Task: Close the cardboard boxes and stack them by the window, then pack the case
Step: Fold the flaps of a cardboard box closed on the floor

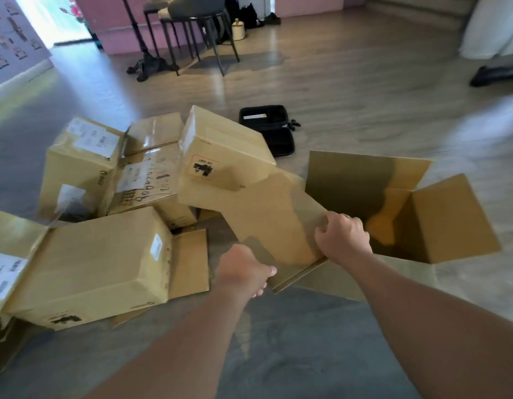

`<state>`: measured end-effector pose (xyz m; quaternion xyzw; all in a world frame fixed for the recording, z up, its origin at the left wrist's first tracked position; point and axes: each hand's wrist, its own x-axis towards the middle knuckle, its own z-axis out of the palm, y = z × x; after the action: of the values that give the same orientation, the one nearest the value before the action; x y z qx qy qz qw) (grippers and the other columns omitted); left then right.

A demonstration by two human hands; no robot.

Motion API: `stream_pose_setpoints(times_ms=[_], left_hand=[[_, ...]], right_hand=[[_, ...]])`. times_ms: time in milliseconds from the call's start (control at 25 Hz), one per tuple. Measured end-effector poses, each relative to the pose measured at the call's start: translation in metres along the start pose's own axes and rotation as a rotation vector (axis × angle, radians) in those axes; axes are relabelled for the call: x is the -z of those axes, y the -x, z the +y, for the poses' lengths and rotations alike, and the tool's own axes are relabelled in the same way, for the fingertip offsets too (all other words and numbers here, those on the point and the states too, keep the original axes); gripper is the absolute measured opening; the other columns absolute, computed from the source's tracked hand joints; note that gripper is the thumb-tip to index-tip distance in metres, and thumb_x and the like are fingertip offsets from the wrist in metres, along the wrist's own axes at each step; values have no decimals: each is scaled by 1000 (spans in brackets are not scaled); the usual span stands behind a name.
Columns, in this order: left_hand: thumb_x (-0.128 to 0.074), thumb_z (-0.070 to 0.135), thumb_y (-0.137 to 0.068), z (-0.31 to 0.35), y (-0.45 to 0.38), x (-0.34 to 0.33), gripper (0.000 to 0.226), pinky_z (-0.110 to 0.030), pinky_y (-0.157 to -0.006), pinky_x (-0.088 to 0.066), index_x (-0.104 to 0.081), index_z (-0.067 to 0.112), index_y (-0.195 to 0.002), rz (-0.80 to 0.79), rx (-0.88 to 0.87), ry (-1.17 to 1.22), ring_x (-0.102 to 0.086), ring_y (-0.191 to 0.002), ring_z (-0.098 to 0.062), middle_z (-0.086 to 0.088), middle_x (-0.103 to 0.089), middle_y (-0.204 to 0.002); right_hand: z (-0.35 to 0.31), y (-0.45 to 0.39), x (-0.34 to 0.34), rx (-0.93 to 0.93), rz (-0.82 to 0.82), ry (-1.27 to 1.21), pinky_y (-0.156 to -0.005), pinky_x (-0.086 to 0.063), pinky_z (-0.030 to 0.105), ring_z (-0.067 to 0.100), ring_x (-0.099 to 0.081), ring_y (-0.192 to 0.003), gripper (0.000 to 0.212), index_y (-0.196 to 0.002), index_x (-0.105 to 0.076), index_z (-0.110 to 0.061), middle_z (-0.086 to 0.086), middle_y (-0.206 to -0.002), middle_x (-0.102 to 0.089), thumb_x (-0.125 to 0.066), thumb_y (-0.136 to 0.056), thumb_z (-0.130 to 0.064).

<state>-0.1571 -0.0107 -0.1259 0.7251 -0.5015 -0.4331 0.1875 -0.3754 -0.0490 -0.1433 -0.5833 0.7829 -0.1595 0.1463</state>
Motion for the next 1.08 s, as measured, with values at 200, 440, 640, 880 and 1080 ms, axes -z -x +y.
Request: stream_pose_setpoints(times_ms=[200, 440, 640, 880, 1080], left_hand=[[-80, 3, -80, 28, 1, -92, 22, -26, -43, -49, -62, -4, -91, -134, 192, 253, -64, -44, -24, -18, -71, -67], [-76, -7, -82, 56, 17, -176, 22, -31, -45, -55, -58, -9, -94, -247, 422, 495, -61, -42, -30, -26, -66, -88], [-65, -13, -85, 67, 34, -230, 12, -32, -46, -54, -56, -8, -90, -275, 496, 698, -58, -59, -32, -26, -67, -88], [-82, 27, -80, 62, 15, -209, 34, -34, -44, -52, -63, -1, -84, -247, 91, -59, -60, -48, -28, -19, -71, -87], [-66, 44, -92, 76, -27, -137, 32, -32, -64, -50, -52, 16, -84, 71, -496, -680, -58, -76, -24, -2, -56, -79]], right_hand=[[80, -3, 21, -189, -23, -62, -91, -52, 53, 28, -53, -110, 44, -133, -54, -23, -2, -110, -57, -56, -93, -39], [133, 18, 22, -364, 47, -52, -94, -50, 47, 32, -49, -116, 28, -117, -63, -16, 7, -122, -55, -52, -94, -29], [133, 32, 25, -708, 104, -167, -68, -57, 38, 27, -60, -77, 18, -93, -63, -16, 5, -86, -60, -52, -88, -30], [120, 33, 4, -618, 110, -215, -88, -43, 44, 32, -48, -99, 24, -116, -55, -17, 12, -113, -44, -39, -97, -15], [132, 32, 2, -500, 173, -172, -84, -40, 38, 30, -44, -92, 24, -105, -64, -10, 17, -114, -47, -40, -101, -12]])
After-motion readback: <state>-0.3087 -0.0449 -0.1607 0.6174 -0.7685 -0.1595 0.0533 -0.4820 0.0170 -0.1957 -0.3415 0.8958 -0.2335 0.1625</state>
